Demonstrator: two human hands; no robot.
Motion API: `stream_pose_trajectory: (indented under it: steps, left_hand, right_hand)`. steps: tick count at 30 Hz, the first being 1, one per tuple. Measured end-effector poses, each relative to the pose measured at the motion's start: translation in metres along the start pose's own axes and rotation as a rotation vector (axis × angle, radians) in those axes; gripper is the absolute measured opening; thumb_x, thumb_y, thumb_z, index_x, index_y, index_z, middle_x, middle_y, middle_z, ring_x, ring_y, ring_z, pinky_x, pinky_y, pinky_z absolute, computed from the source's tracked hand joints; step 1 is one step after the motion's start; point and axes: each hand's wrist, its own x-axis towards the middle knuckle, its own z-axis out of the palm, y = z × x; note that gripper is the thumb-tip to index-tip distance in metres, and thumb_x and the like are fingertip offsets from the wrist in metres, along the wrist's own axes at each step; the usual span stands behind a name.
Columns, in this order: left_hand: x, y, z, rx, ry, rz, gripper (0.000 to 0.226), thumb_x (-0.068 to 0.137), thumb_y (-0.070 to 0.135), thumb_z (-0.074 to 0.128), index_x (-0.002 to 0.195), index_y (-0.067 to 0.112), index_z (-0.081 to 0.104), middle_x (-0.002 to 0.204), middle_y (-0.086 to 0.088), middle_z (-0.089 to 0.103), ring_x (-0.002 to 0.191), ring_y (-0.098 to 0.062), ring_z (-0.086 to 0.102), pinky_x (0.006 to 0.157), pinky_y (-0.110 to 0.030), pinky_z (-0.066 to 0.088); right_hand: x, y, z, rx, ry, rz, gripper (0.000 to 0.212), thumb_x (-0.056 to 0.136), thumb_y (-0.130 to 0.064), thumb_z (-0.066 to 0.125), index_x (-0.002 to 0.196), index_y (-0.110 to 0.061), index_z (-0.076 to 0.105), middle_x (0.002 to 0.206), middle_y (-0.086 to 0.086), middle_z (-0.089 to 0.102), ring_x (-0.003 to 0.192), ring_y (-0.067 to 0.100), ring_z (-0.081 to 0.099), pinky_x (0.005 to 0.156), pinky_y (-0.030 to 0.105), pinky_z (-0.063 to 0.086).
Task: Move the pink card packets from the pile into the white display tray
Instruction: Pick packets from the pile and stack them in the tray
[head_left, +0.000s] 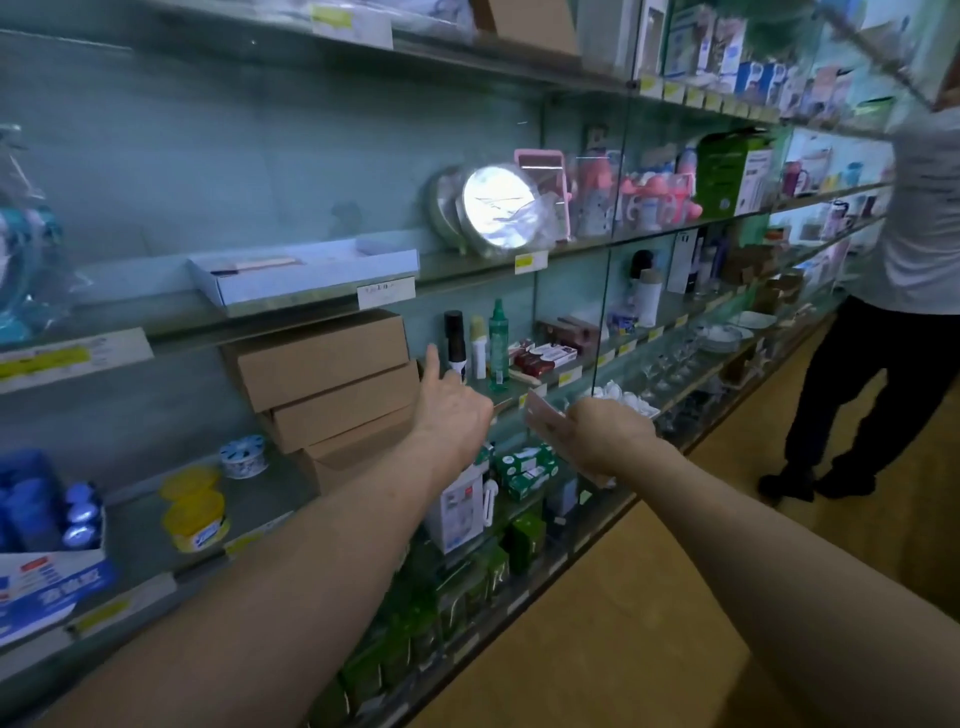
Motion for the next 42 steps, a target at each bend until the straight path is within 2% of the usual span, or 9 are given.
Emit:
stream_pose_trajectory:
  steps: [6,15,18,24,27,28,33,40,42]
  left_hand:
    - [0.031,-0.025,0.009,0.016,0.015,-0.085,0.013,0.089,0.019,0.056,0.077,0.019,0.059,0.089,0.001,0.066,0.111,-0.023,0.051,0.114,-0.057,-0.002]
    - [0.066,-0.040,0.009,0.101,-0.066,-0.270,0.014,0.092,0.026,0.055,0.090,0.024,0.068,0.090,0.003,0.069,0.115,-0.021,0.052,0.112,-0.057,-0.006]
    - [0.075,-0.038,0.003,0.128,-0.079,-0.337,0.017,0.094,0.029,0.052,0.090,0.023,0.067,0.095,0.001,0.068,0.117,-0.024,0.051,0.113,-0.057,-0.005]
    - [0.084,-0.037,-0.024,0.207,-0.099,-0.463,0.024,0.096,0.024,0.046,0.073,0.021,0.048,0.074,0.003,0.052,0.111,-0.023,0.051,0.115,-0.057,0.000]
    - [0.084,-0.040,-0.028,0.214,-0.154,-0.533,0.009,0.092,0.020,0.048,0.089,0.024,0.055,0.091,0.003,0.065,0.112,-0.024,0.050,0.114,-0.059,-0.004]
    - [0.084,-0.041,-0.030,0.244,-0.152,-0.556,0.018,0.091,0.021,0.048,0.102,0.028,0.060,0.096,0.005,0.066,0.112,-0.023,0.051,0.112,-0.060,-0.006]
    - [0.079,-0.044,-0.053,0.316,-0.169,-0.599,0.042,0.090,0.017,0.047,0.125,0.040,0.052,0.079,0.004,0.056,0.111,-0.024,0.049,0.113,-0.058,-0.005]
    - [0.069,-0.090,-0.089,0.425,-0.112,-0.746,0.032,0.097,0.028,0.044,0.125,0.038,0.056,0.065,0.002,0.055,0.103,-0.026,0.052,0.111,-0.060,-0.001]
    - [0.070,-0.103,-0.098,0.430,-0.068,-0.788,0.024,0.097,0.029,0.045,0.104,0.027,0.068,0.065,0.001,0.058,0.101,-0.025,0.053,0.113,-0.059,0.001]
  right_hand:
    - [0.045,-0.016,-0.012,-0.038,0.027,-0.127,0.013,0.094,-0.027,0.052,0.091,-0.017,0.059,0.074,0.001,0.053,0.077,0.024,0.058,0.059,0.028,0.043]
    - [0.100,-0.032,-0.025,-0.065,0.043,-0.387,0.019,0.092,-0.013,0.048,0.106,-0.016,0.060,0.104,0.009,0.064,0.095,0.028,0.061,0.071,0.033,0.042]
    - [0.118,-0.032,-0.035,-0.075,0.064,-0.489,0.016,0.093,-0.012,0.047,0.104,-0.016,0.059,0.106,0.009,0.063,0.099,0.028,0.061,0.072,0.033,0.041]
    - [0.150,-0.036,-0.056,-0.064,0.098,-0.645,0.020,0.091,-0.007,0.048,0.105,-0.016,0.058,0.100,0.005,0.061,0.094,0.027,0.059,0.068,0.031,0.040]
    - [0.154,-0.042,-0.063,-0.043,0.113,-0.744,0.016,0.087,-0.005,0.050,0.096,-0.017,0.057,0.088,0.003,0.055,0.083,0.025,0.055,0.064,0.029,0.039]
    - [0.156,-0.045,-0.065,-0.037,0.130,-0.776,0.015,0.087,-0.006,0.051,0.095,-0.017,0.058,0.087,0.002,0.055,0.079,0.024,0.054,0.062,0.028,0.038]
    - [0.157,-0.058,-0.079,0.046,0.199,-0.902,0.016,0.088,-0.008,0.046,0.089,-0.019,0.057,0.086,0.002,0.055,0.076,0.025,0.049,0.062,0.027,0.037]
    - [0.157,-0.089,-0.119,0.215,0.335,-1.015,0.016,0.089,-0.009,0.045,0.085,-0.021,0.054,0.094,0.004,0.062,0.081,0.029,0.052,0.065,0.028,0.033]
    - [0.159,-0.099,-0.130,0.239,0.384,-1.025,0.020,0.087,-0.006,0.045,0.088,-0.021,0.058,0.090,0.004,0.063,0.075,0.028,0.049,0.062,0.028,0.033]
